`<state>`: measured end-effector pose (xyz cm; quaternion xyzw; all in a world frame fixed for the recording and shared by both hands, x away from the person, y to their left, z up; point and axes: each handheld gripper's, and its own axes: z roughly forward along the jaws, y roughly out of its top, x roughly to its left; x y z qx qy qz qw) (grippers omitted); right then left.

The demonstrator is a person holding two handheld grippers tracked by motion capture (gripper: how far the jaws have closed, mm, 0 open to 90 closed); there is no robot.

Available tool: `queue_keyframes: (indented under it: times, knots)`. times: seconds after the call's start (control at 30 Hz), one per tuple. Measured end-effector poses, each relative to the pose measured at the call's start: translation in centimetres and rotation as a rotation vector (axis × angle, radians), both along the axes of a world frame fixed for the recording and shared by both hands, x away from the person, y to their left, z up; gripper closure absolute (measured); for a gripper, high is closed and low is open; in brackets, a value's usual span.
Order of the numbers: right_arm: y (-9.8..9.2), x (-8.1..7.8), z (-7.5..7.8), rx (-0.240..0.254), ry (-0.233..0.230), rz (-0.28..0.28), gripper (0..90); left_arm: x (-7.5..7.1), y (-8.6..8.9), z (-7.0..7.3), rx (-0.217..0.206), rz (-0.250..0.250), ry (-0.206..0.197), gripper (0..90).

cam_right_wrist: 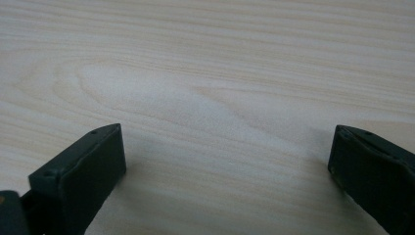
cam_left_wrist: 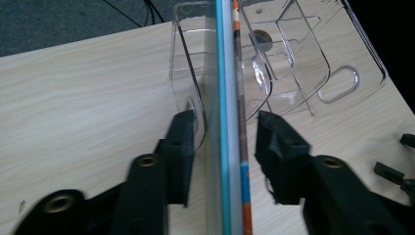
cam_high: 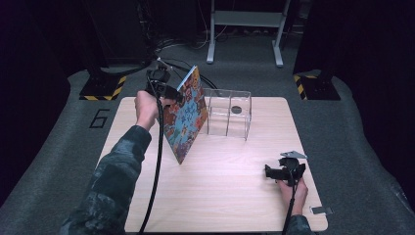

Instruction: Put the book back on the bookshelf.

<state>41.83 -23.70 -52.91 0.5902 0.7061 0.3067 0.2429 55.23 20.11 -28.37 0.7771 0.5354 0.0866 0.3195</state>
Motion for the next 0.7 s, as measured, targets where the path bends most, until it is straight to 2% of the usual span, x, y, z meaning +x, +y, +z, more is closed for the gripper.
queue_keyframes:
  times: [0.13,0.23,0.43,0.57,0.7]
  knots:
    - [0.0,0.0,0.0,0.002,0.001,-0.002,0.0,-0.8,0.9,0.6,-0.030,-0.009,-0.050,36.5]
    - [0.0,0.0,0.0,0.002,0.002,-0.001,0.0,-1.6,1.6,1.3,-0.009,-0.035,-0.072,21.5]
    - [0.0,0.0,0.0,0.002,0.002,-0.002,0.0,-3.9,2.8,1.9,0.005,-0.098,-0.145,9.8]
    - [0.0,0.0,0.0,0.001,0.001,-0.001,0.0,-6.0,3.2,1.7,-0.012,-0.105,-0.211,4.4]
    - [0.0,0.0,0.0,-0.001,0.002,0.000,0.0,-7.9,3.8,1.4,-0.013,-0.139,-0.258,1.0]
